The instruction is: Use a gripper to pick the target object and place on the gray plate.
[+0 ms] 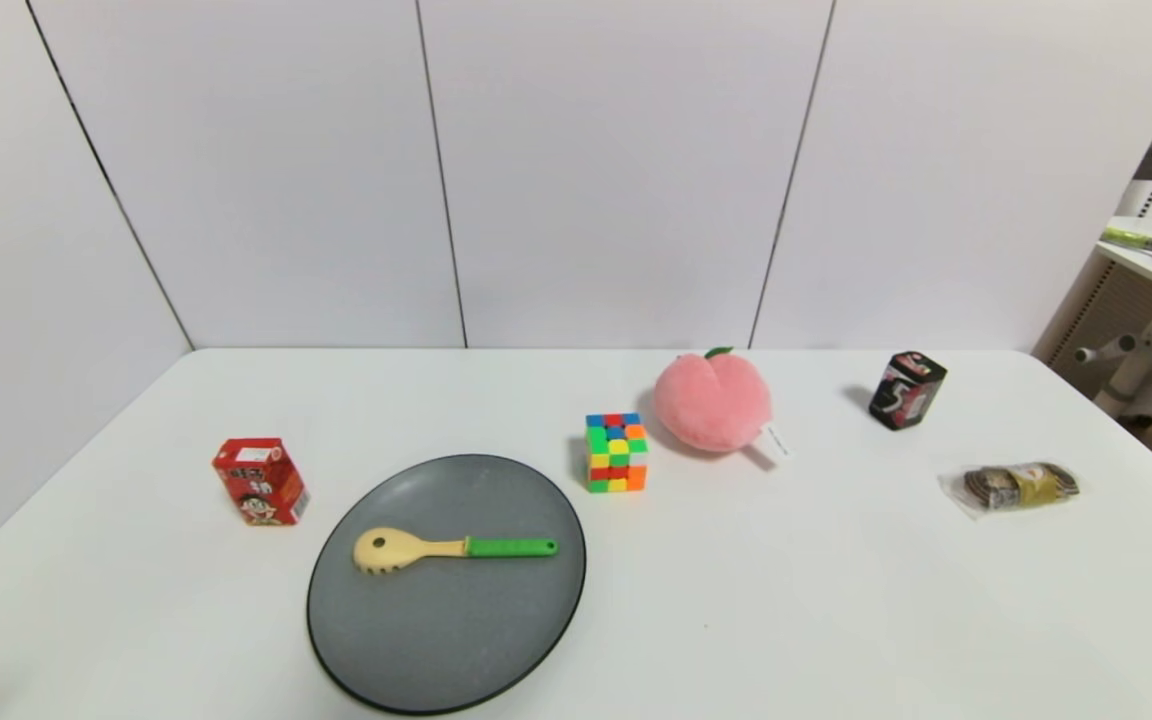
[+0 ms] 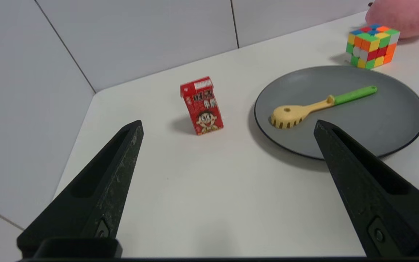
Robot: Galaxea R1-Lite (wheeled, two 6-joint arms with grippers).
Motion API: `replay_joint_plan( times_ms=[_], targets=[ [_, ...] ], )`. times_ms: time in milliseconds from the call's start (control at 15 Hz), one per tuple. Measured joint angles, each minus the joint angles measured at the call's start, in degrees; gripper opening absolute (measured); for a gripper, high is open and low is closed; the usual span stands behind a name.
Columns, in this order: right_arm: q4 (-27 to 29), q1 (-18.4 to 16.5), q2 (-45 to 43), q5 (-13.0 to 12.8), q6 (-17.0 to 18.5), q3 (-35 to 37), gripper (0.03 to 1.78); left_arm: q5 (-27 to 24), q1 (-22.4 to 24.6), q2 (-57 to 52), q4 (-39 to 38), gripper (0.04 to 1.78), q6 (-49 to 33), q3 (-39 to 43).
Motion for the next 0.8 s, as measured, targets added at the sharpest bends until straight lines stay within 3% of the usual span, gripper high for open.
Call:
replay_joint_plan(
  times_ms=[200,400,800],
  targets=[
    [0.0,0.0,0.0,0.0,0.0,0.0,1.71,1.1,0.3,-6.5,0.0,1.69,-0.6,7.3],
    [0.0,0.0,0.0,0.0,0.0,0.0,1.71,5.9,0.3,-9.8,0.0,1.69,-1.1,11.8],
    [0.0,0.0,0.0,0.0,0.0,0.0,1.71,7.4,0.3,-11.0,1.1,1.69,-4.5,13.1]
  ],
)
